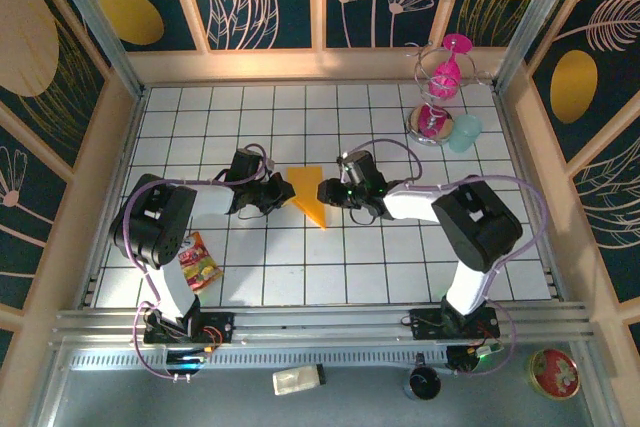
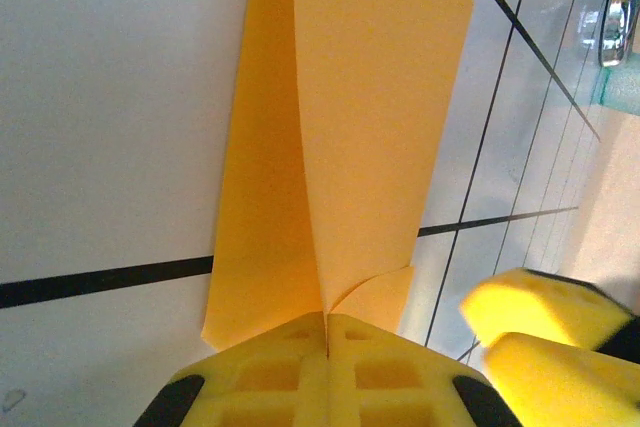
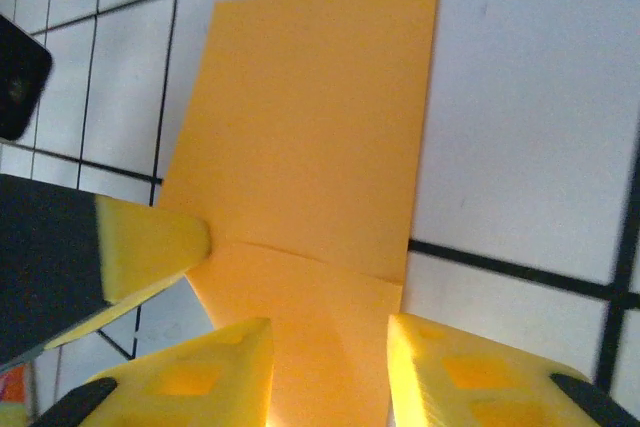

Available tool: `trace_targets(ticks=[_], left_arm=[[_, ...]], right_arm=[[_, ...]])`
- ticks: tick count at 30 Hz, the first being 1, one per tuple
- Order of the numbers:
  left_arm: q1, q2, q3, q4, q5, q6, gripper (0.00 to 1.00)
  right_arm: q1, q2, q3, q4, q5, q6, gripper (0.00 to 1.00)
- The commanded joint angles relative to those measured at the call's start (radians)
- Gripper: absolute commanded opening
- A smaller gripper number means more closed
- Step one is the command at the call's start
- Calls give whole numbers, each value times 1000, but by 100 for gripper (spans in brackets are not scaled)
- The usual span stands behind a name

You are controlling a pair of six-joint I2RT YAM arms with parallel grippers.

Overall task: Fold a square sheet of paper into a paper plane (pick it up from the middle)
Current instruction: Fourth fold the wing at the center of the table.

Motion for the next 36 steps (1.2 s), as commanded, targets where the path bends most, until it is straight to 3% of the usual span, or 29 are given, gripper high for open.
trace_targets(ticks=[1, 6, 10, 19, 36], left_arm=[[6, -27, 24, 7, -23, -27, 4], [6, -52, 12, 31, -51, -88, 5], [5, -69, 14, 28, -56, -105, 5], [4, -75, 25, 17, -53, -116, 5], [4, -76, 28, 13, -45, -123, 6]], right_arm=[[39, -60, 23, -73, 173, -131, 38], [159, -47, 55, -134, 402, -228, 41], [237, 15, 102, -151, 469, -266, 42], [287, 131, 192, -170, 512, -302, 41], [293, 171, 185, -168, 549, -312, 36]])
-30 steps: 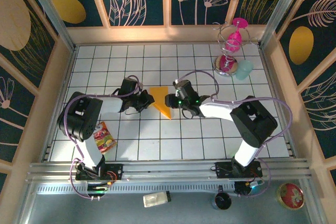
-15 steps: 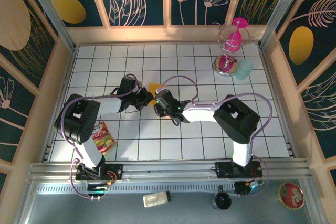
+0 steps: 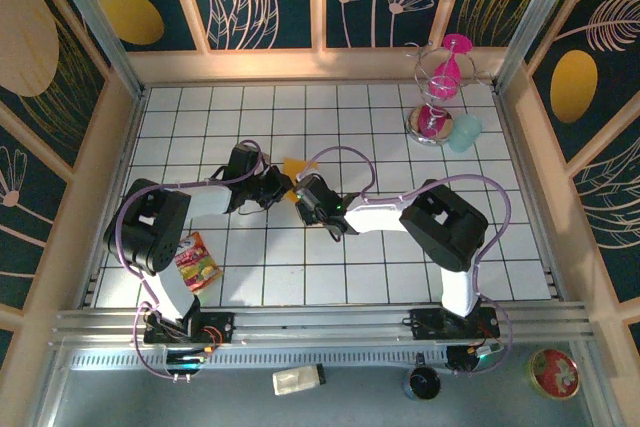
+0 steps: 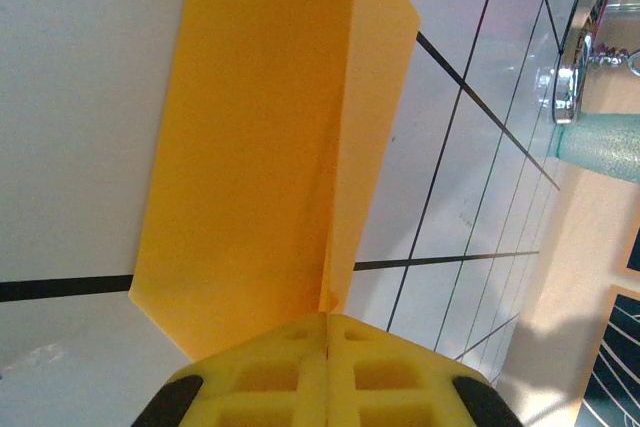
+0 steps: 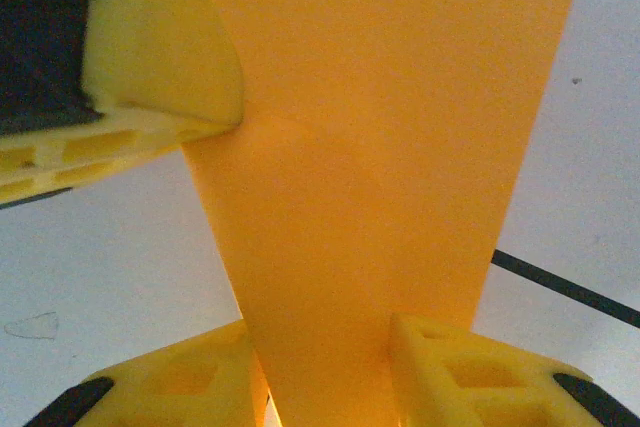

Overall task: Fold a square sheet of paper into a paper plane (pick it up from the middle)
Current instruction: Fourth fold the wing at the center of the table.

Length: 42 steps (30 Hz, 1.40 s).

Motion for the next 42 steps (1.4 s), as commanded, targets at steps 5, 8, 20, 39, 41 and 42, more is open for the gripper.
trace_targets(ticks=[5, 8, 20, 39, 41, 42], left_arm=[[4, -26, 20, 3, 9, -14, 7], [4, -23, 19, 4, 8, -15, 7], [4, -19, 56, -76, -7, 37, 14], [84, -143, 22, -120, -102, 84, 44], [84, -161, -13, -93, -105, 71, 45], [85, -171, -33, -75, -103, 62, 45]], right_arm=[[7, 22, 16, -18, 56, -14, 34], [7, 22, 15, -21, 61, -18, 32], [6, 28, 11, -25, 66, -20, 25], [-61, -9, -38, 39, -219, -3, 9], [-78, -17, -46, 52, -268, 8, 9], [-88, -18, -53, 63, -302, 14, 9]])
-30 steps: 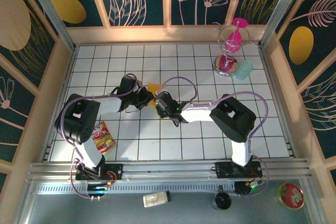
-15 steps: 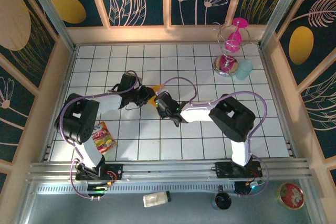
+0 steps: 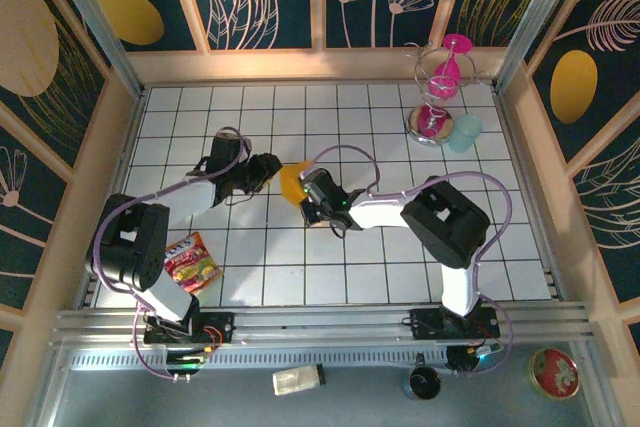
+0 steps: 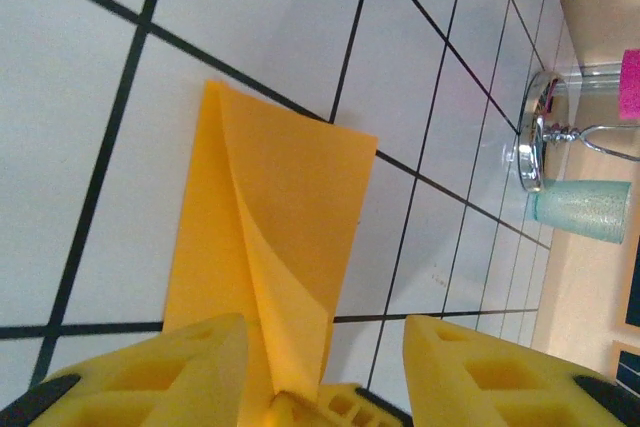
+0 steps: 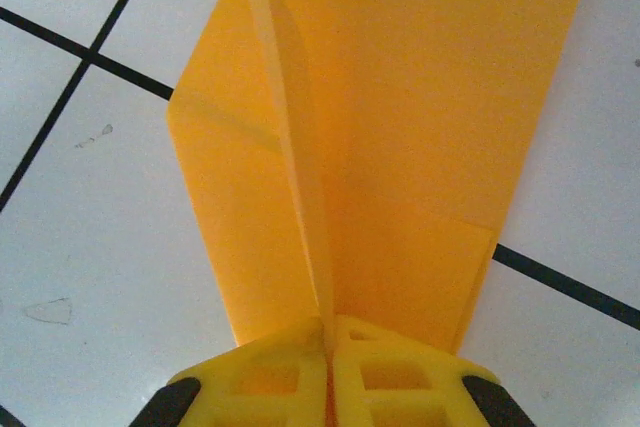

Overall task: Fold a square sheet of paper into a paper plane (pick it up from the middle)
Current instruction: Fourth fold the wing at the center of the table.

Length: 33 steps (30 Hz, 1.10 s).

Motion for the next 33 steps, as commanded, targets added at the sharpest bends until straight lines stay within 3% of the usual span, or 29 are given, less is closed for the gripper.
trace_targets(ticks=[1, 12, 20, 33], left_arm=[[6, -35, -66, 56, -6, -27, 45], [-28, -46, -205, 287, 101, -97, 47], [-88, 41, -175, 349, 112, -122, 48], [-106, 103, -119, 337, 108, -93, 49]], right_arm=[[-29, -21, -35, 28, -145, 37, 9], [-125, -23, -121, 174, -439, 126, 9], [-176, -28, -192, 302, -538, 192, 8], [-217, -11, -280, 518, -645, 340, 2]])
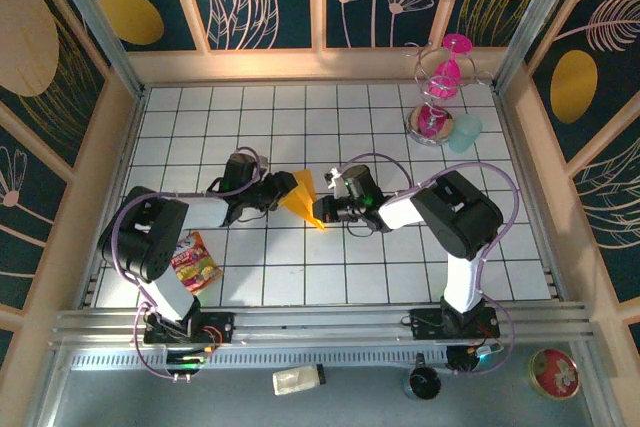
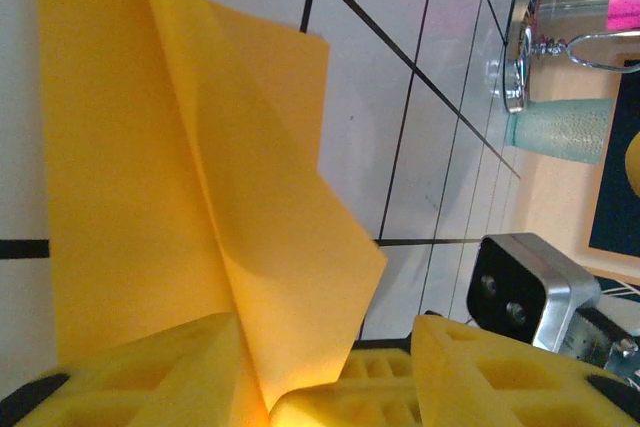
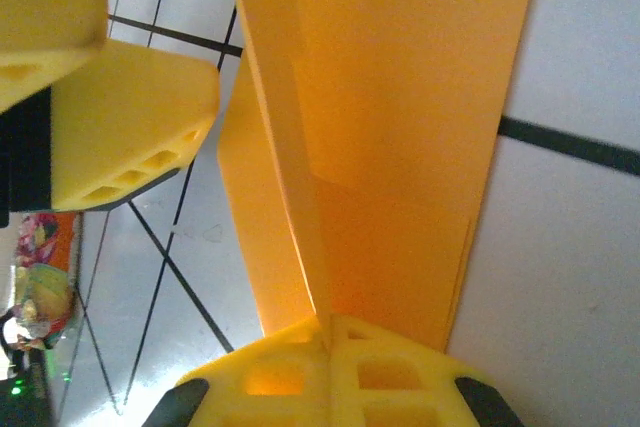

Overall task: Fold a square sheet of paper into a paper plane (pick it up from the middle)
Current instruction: Fourth fold the wing at the center of the table.

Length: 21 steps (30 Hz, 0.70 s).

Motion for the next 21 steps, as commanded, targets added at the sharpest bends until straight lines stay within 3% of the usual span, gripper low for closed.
trace_targets(ticks=[1, 9, 21], left_arm=[[-9, 11, 25, 24, 16, 12, 49], [-12, 48, 25, -22, -11, 29, 49], [-12, 49, 5, -59, -24, 36, 49]], right_arm=[[-11, 3, -29, 90, -47, 72, 2], [-24, 26, -70, 190, -73, 160, 1], [-25, 20, -70, 150, -55, 157, 9]])
